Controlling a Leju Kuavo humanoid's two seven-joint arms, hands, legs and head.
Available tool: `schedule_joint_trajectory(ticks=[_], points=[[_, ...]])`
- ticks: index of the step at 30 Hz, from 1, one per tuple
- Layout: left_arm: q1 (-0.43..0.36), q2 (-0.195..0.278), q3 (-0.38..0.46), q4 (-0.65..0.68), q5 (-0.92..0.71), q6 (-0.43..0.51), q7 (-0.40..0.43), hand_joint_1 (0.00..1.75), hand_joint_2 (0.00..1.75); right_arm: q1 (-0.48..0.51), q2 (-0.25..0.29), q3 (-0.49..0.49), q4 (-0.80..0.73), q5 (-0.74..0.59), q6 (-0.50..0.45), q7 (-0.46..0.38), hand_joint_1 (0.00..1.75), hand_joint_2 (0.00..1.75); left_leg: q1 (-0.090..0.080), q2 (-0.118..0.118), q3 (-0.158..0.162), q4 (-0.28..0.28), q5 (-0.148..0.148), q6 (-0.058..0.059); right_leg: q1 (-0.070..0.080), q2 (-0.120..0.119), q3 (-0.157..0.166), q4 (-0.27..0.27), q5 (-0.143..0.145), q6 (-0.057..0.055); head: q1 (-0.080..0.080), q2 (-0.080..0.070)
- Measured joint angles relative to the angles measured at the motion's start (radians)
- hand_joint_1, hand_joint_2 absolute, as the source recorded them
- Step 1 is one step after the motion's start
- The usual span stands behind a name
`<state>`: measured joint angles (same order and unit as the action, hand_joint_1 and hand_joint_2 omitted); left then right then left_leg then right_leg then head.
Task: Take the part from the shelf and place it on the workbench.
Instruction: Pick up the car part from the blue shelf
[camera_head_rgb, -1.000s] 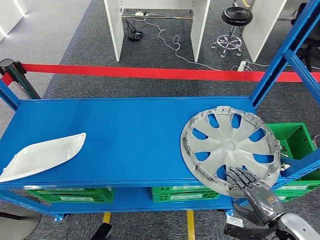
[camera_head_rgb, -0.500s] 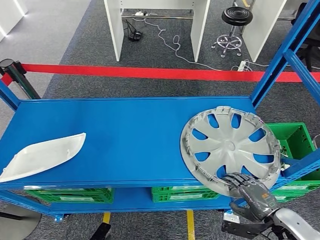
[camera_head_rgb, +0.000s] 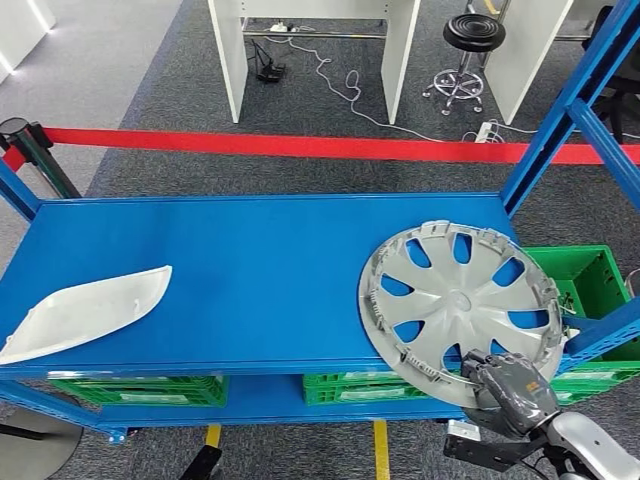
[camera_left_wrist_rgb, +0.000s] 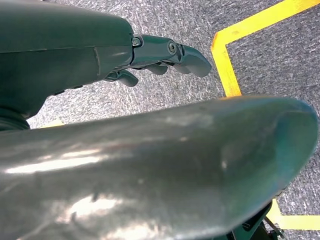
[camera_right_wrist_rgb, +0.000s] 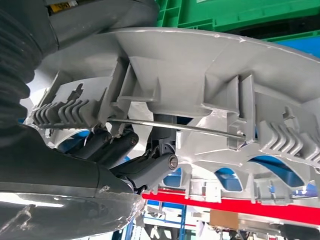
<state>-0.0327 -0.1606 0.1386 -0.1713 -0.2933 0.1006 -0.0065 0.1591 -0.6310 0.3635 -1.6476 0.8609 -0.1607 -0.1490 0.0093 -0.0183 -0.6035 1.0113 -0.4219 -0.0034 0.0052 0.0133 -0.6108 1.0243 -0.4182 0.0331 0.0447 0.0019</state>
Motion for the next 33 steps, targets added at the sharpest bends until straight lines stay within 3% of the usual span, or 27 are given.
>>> schedule_joint_trajectory(ticks=[9,14,18,22,26,33], points=[[0.000,-0.001,0.017,0.000,-0.001,0.006,-0.010,0.00,0.00,0.006,0.051,-0.017,0.001,-0.030,-0.087,-0.055,1.75,1.75,0.000,0.000,0.000,0.000,0.000,0.000,0.000,0.000,0.000,0.000,0.000,0.000,0.000,0.000],[0.001,-0.003,0.023,0.000,-0.005,0.031,-0.049,0.00,0.00,0.012,0.134,-0.066,-0.027,-0.243,-0.075,-0.143,1.75,1.75,0.001,0.000,0.000,0.000,0.000,0.000,0.001,0.000,0.000,0.000,0.000,0.000,0.000,0.000],[0.003,-0.005,0.024,0.000,-0.020,0.098,-0.200,0.00,0.00,0.028,0.205,-0.132,-0.083,-0.466,0.007,-0.214,1.75,1.75,0.001,0.000,0.000,0.000,0.000,0.000,0.001,0.000,-0.001,0.000,0.000,-0.001,0.000,0.000],[0.005,-0.007,0.024,0.000,-0.027,0.164,-0.361,0.00,1.75,0.067,0.260,-0.210,-0.147,-0.648,0.106,-0.238,1.75,1.75,0.001,0.000,0.000,0.000,0.000,0.000,0.001,0.000,0.000,0.000,-0.001,-0.001,0.000,0.000],[0.005,-0.009,0.024,0.000,-0.033,0.196,-0.457,0.00,1.75,0.098,0.305,-0.276,-0.187,-0.843,0.210,-0.233,1.75,1.75,0.000,0.000,0.000,0.000,0.000,0.000,0.001,0.000,0.000,0.000,-0.001,-0.001,0.000,0.000],[0.005,-0.009,0.024,0.000,-0.043,0.177,-0.495,0.00,1.75,0.110,0.355,-0.346,-0.208,-1.052,0.340,-0.214,1.75,1.75,0.001,0.000,0.001,0.000,0.000,-0.001,0.001,0.002,-0.001,0.000,0.000,-0.001,0.000,0.000]])
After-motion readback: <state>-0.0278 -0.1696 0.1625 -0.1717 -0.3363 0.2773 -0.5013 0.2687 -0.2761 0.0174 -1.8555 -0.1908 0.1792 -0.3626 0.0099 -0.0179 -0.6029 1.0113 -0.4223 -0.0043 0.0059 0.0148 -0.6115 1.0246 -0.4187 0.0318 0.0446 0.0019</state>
